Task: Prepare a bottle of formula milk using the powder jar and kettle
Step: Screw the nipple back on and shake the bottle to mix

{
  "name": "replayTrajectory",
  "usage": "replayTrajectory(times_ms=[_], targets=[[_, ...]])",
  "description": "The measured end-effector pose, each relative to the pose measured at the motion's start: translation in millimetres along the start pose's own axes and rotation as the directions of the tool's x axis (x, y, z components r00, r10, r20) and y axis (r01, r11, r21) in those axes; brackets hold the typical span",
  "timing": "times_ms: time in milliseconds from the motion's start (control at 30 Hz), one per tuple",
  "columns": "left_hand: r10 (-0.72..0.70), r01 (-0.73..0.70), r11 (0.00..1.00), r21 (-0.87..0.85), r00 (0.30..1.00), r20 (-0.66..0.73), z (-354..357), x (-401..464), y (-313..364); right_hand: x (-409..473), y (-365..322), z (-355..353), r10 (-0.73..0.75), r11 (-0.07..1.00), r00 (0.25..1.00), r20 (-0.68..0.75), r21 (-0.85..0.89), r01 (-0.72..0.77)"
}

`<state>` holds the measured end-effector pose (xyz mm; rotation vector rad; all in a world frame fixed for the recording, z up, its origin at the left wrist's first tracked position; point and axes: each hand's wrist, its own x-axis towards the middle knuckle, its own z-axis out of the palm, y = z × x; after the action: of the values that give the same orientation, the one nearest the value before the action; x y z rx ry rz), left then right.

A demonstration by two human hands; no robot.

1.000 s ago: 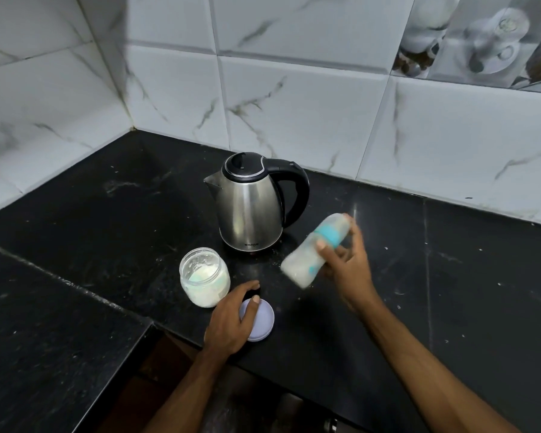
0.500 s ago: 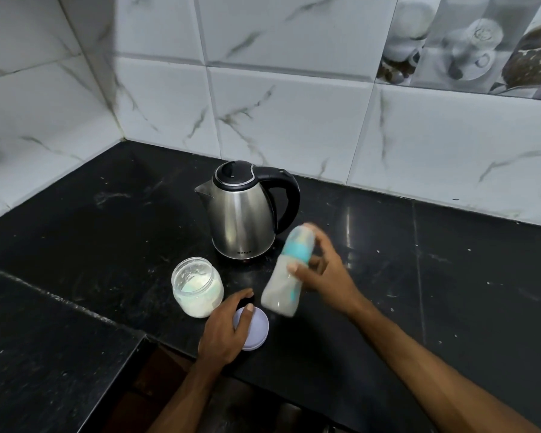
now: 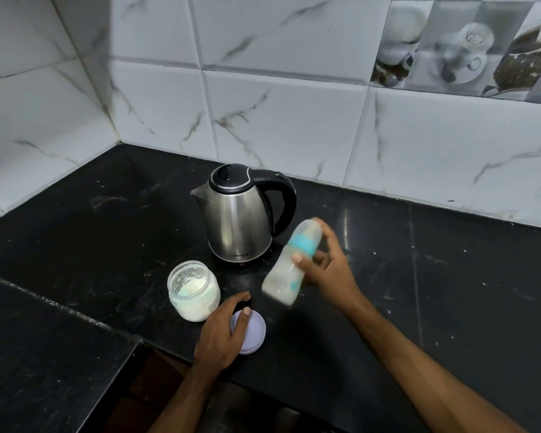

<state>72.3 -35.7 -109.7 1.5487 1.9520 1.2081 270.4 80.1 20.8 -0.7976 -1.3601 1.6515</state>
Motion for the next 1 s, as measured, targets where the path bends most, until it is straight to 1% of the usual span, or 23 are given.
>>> replayTrajectory(times_ms=[33,67,100,133,167,200,233,267,300,333,367,400,433,467,500,533,567,600,633,667,767,867,1000], targets=[[0.0,0.0,1.0,-0.002,1.0,-0.001,0.1,-0.5,-0.1,6.1,-2.1,-2.3,0.01,0.997,0.992,-0.128,0.083,0.001],[0.0,0.0,1.0,-0.005,1.0,-0.001,0.4,-0.8,0.1,10.0,-3.1,-4.0,0.012,0.989,0.977,-0.212,0.145,0.019],[0.0,0.0,1.0,-0.008,1.0,0.0,0.5,-0.6,0.2,10.2,-2.3,-4.2,0.014,0.987,0.971,-0.238,0.16,0.026],[0.001,-0.001,1.0,-0.009,1.0,-0.001,0.5,-0.4,0.4,6.3,-0.2,-2.4,0.012,0.992,0.98,-0.197,0.128,0.014],[0.002,-0.002,1.0,-0.009,1.0,-0.002,0.5,0.2,0.3,0.3,3.1,0.3,0.009,0.999,0.996,-0.091,0.047,-0.004],[0.004,-0.004,1.0,-0.01,1.0,-0.002,0.5,0.7,0.0,-6.6,7.3,2.8,0.017,0.998,0.998,0.061,-0.063,-0.014],[0.006,-0.006,1.0,-0.011,1.0,-0.001,0.7,1.1,-0.4,-11.9,11.1,4.1,0.039,0.988,0.978,0.203,-0.154,-0.007],[0.006,-0.006,1.0,-0.009,1.0,0.001,0.8,1.4,-0.4,-12.8,14.2,2.4,0.044,0.981,0.961,0.274,-0.191,0.009],[0.007,-0.007,1.0,-0.005,1.0,0.002,0.7,1.1,-0.3,-10.5,12.5,1.7,0.022,0.985,0.965,0.262,-0.172,0.024],[0.006,-0.006,1.0,-0.003,1.0,0.001,0.6,0.6,-0.1,-5.4,8.2,1.3,-0.009,0.993,0.987,0.161,-0.112,0.027],[0.003,-0.003,1.0,-0.004,1.0,0.001,0.6,0.5,0.4,1.6,3.1,-0.4,-0.019,1.0,1.0,0.011,-0.022,0.019],[-0.003,0.003,1.0,-0.005,1.0,0.002,0.3,0.1,0.8,8.4,-0.9,-1.9,-0.008,0.997,0.992,-0.124,0.077,0.018],[-0.009,0.009,1.0,-0.005,1.0,0.004,0.3,0.2,1.3,12.8,-2.2,-3.3,-0.003,0.989,0.978,-0.207,0.147,0.034],[-0.013,0.013,1.0,-0.003,1.0,0.007,0.3,0.2,1.8,13.4,-0.8,-3.1,-0.005,0.985,0.975,-0.223,0.164,0.043],[-0.015,0.015,1.0,-0.001,1.0,0.009,0.3,0.5,1.9,10.4,3.1,-2.2,-0.012,0.993,0.986,-0.166,0.117,0.032],[-0.013,0.013,1.0,-0.002,1.0,0.01,0.3,0.9,1.6,4.6,8.2,-0.8,-0.012,1.0,0.999,-0.046,0.025,0.013],[-0.01,0.01,1.0,-0.004,1.0,0.009,0.3,0.9,0.8,-2.2,14.7,1.2,0.009,0.996,0.995,0.101,-0.085,-0.001],[-0.008,0.008,1.0,-0.006,1.0,0.006,0.3,0.9,0.4,-8.9,19.6,2.7,0.031,0.987,0.974,0.223,-0.163,0.006],[-0.01,0.01,1.0,-0.009,1.0,0.004,0.4,0.6,0.5,-11.5,23.4,2.9,0.043,0.981,0.961,0.274,-0.192,0.011],[-0.012,0.012,1.0,-0.009,1.0,0.003,0.2,0.2,1.1,-11.8,23.0,2.8,0.041,0.984,0.965,0.261,-0.179,0.006],[-0.022,0.022,1.0,0.0,1.0,0.007,-0.3,0.1,3.0,-6.4,10.5,1.3,-0.003,0.991,0.992,0.127,-0.134,0.02],[-0.031,0.031,0.999,0.011,0.999,0.022,-1.3,0.8,3.7,-2.5,0.0,-2.5,-0.058,0.984,0.989,0.133,-0.159,0.079],[-0.035,0.034,0.999,0.016,0.999,0.03,-1.6,1.0,4.3,-0.3,-5.8,-4.3,-0.064,0.988,0.993,0.103,-0.137,0.078]])
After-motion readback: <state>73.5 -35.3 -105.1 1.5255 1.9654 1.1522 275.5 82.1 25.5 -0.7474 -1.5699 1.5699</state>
